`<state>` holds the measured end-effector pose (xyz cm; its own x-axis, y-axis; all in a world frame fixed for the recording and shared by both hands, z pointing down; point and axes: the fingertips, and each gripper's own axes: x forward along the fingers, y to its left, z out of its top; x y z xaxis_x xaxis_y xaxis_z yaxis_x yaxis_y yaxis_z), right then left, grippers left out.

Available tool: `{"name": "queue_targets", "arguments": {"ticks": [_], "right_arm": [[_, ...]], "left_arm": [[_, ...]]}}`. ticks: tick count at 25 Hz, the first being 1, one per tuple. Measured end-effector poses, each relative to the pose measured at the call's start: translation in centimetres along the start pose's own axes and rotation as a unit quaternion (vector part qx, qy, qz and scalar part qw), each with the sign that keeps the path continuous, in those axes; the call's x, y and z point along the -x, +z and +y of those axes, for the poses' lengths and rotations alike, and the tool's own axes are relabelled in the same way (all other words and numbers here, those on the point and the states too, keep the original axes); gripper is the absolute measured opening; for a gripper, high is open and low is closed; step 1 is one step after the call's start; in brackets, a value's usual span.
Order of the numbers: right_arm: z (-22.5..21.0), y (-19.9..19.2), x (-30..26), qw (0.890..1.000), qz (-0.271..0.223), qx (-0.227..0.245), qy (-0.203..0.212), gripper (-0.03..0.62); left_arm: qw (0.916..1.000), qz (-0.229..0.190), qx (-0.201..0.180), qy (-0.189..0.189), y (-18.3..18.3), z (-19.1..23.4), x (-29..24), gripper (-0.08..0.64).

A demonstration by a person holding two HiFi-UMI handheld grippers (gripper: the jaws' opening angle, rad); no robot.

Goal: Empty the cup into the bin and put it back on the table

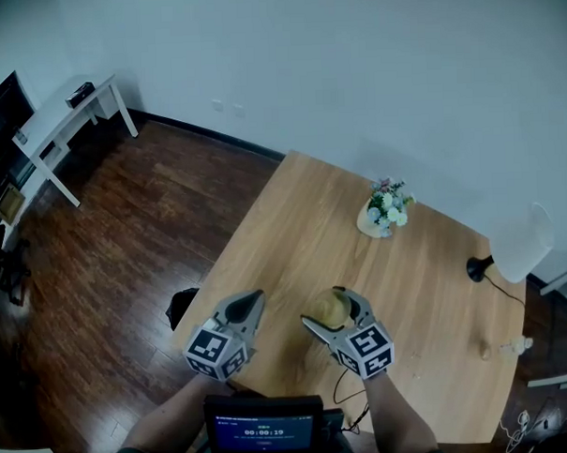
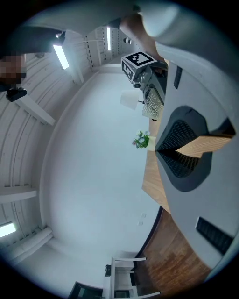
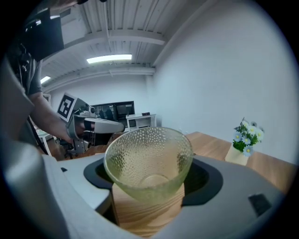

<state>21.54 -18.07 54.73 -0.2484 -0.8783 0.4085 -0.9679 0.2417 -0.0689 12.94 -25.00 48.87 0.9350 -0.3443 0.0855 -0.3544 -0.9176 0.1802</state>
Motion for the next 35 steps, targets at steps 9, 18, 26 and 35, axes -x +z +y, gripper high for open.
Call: {"name": "queue_targets", "arguments": {"ticks": [9,18,26,35], "right_arm": [[1.6,6.1,3.1,0.999,-0.033,-0.01,0.028,0.403],[3.3,9.6,5.1,0.998,-0.042,0.006,0.037,0.403],[4.2,11.5,6.1,0.997,-0.049,0.028,0.053,0.403],[5.6,12.3,6.5,0.993,-0.041,0.06,0.09,0.403]], "left_arm": [[0.9967,-0.076,-0.008,-0.03,6.1,-1.6,2.1,-0.008],[0.9951,-0.093,-0.028,-0.015,9.0,-2.3,4.1,-0.008],[0.9934,-0.109,-0.037,0.009,10.7,-3.0,5.9,-0.008],[0.9898,-0.124,-0.045,0.052,11.7,-3.7,8.0,-0.008]]}}
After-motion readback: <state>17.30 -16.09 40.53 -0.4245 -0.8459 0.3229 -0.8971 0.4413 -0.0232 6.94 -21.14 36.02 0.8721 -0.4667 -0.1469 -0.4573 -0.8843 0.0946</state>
